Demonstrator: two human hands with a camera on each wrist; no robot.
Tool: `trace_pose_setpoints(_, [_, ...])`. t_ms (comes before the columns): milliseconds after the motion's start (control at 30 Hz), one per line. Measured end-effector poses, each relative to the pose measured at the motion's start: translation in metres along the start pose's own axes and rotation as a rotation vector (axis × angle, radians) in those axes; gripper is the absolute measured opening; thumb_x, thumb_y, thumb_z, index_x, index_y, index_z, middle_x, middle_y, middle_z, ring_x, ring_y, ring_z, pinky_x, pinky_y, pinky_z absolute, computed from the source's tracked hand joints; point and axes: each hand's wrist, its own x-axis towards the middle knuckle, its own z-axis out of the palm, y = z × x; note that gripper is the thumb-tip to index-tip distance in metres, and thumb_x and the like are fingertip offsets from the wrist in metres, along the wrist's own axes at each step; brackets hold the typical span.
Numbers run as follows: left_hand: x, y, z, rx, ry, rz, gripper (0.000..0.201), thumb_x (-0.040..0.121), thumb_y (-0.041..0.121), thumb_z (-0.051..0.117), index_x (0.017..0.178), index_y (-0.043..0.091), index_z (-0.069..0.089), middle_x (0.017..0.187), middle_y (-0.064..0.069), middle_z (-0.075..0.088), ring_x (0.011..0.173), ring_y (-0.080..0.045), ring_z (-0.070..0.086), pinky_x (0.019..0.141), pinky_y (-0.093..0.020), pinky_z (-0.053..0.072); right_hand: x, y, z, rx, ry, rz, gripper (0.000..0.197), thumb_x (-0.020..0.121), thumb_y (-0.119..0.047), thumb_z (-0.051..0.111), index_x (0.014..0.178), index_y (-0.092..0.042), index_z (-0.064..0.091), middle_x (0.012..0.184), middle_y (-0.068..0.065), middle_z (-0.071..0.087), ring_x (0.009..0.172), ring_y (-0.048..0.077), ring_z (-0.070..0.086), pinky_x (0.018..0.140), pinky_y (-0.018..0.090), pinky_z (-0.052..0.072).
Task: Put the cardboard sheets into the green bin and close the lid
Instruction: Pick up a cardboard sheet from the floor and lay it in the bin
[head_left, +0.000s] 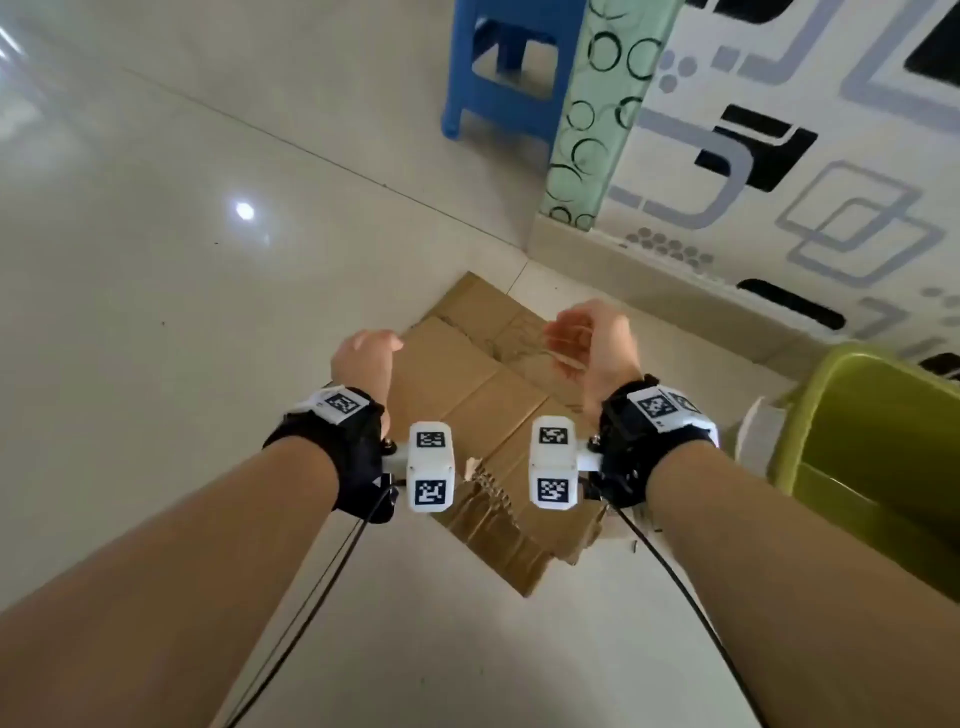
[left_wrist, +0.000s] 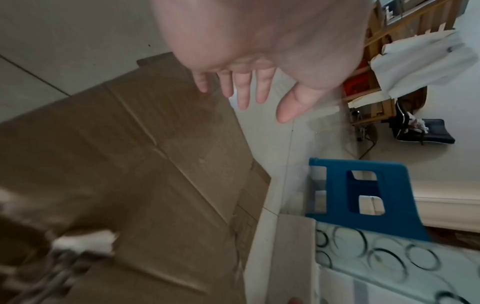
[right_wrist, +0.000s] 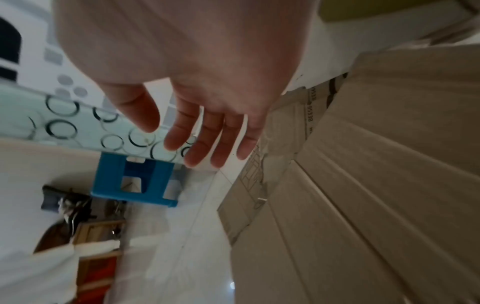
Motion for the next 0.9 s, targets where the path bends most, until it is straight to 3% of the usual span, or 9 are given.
trace_pose_setpoints(200, [0.049,-0.020,-0.003,0.298,-0.021,-0.050,0.053,0.083,0.029,0.064,0.128,0.002,0.058,0.135,-0.020,0.058,0.112,-0.038,0.061,0.095,-0.041,0.048,0.067,0.042,-0.009,-0.644,-0.038,0.018,0.017,0.072,-0.034,0.063,0.077,-0.018,0.066,0.105,0.013,0.073,0.082,0.021,0.061,0.085,0.045,0.056])
trace_pose_setpoints(300, [0.053,-0.022,-0.007,0.535,0.005,-0.063,0.059,0.080,0.033,0.071,0.125,-0.003,0.059,0.119,-0.021,0.064,0.091,-0.033,0.061,0.097,-0.042,0.051,0.060,0.047,-0.016,-0.950,-0.118,0.147,0.047,0.071,-0.037,0.075,0.110,-0.016,0.060,0.111,0.012,0.063,0.086,0.022,0.060,0.074,0.035,0.056])
trace_pose_setpoints(367, [0.057,-0.021,-0.009,0.611,0.020,-0.053,0.056,0.082,0.026,0.073,0.125,-0.007,0.058,0.124,-0.023,0.063,0.098,-0.034,0.062,0.098,-0.040,0.050,0.056,0.053,-0.023,-1.063,-0.147,0.186,0.072,0.075,-0.038,0.082,0.134,-0.011,0.052,0.127,0.016,0.061,0.104,0.029,0.061,0.068,0.031,0.050])
trace_pose_setpoints(467, [0.051,-0.010,-0.013,0.689,-0.017,-0.048,0.052,0.086,0.023,0.070,0.127,-0.006,0.056,0.127,-0.023,0.061,0.112,-0.036,0.061,0.097,-0.039,0.047,0.051,0.052,-0.027,-1.176,-0.230,0.187,0.085,0.072,-0.050,0.083,0.141,-0.014,0.049,0.138,0.013,0.058,0.119,0.032,0.058,0.085,0.038,0.052])
trace_pose_setpoints(600, [0.047,0.004,-0.028,0.557,-0.058,-0.040,0.047,0.082,0.031,0.067,0.117,0.000,0.060,0.116,-0.016,0.063,0.103,-0.032,0.062,0.097,-0.038,0.048,0.045,0.032,-0.029,-1.248,-0.319,0.120,0.084,0.073,-0.068,0.070,0.137,-0.016,0.057,0.147,0.006,0.051,0.130,0.030,0.049,0.104,0.045,0.042])
trace_pose_setpoints(633, [0.046,0.006,-0.033,0.536,-0.071,-0.034,0.050,0.079,0.035,0.067,0.116,0.002,0.060,0.116,-0.015,0.064,0.104,-0.032,0.062,0.095,-0.037,0.048,0.041,0.023,-0.027,-1.271,-0.331,0.078,0.078,0.074,-0.069,0.068,0.131,-0.017,0.062,0.142,0.004,0.055,0.126,0.027,0.052,0.102,0.042,0.043])
trace_pose_setpoints(733, [0.029,0.015,-0.045,0.509,-0.112,0.012,0.066,0.072,0.050,0.066,0.121,0.005,0.061,0.117,-0.013,0.066,0.106,-0.033,0.064,0.097,-0.038,0.047,0.025,-0.009,-0.026,-1.217,-0.330,-0.078,0.036,0.083,-0.056,0.069,0.081,-0.021,0.067,0.097,0.000,0.066,0.087,0.018,0.061,0.070,0.030,0.045])
trace_pose_setpoints(833, [0.007,0.029,-0.058,0.505,-0.228,0.060,0.074,0.074,0.066,0.059,0.125,0.013,0.060,0.119,-0.008,0.068,0.109,-0.030,0.064,0.100,-0.038,0.044,0.001,-0.040,-0.029,-1.129,-0.348,-0.196,0.029,0.085,-0.047,0.071,0.073,-0.024,0.059,0.106,0.004,0.067,0.102,0.021,0.059,0.090,0.036,0.042])
trace_pose_setpoints(900, [-0.020,0.045,-0.066,0.412,-0.350,0.078,0.061,0.080,0.068,0.055,0.117,0.019,0.063,0.111,-0.007,0.071,0.104,-0.026,0.066,0.103,-0.042,0.044,-0.021,-0.066,-0.036,-1.076,-0.313,-0.297,0.027,0.085,-0.040,0.074,0.075,-0.018,0.063,0.095,0.000,0.066,0.091,0.016,0.057,0.083,0.034,0.041])
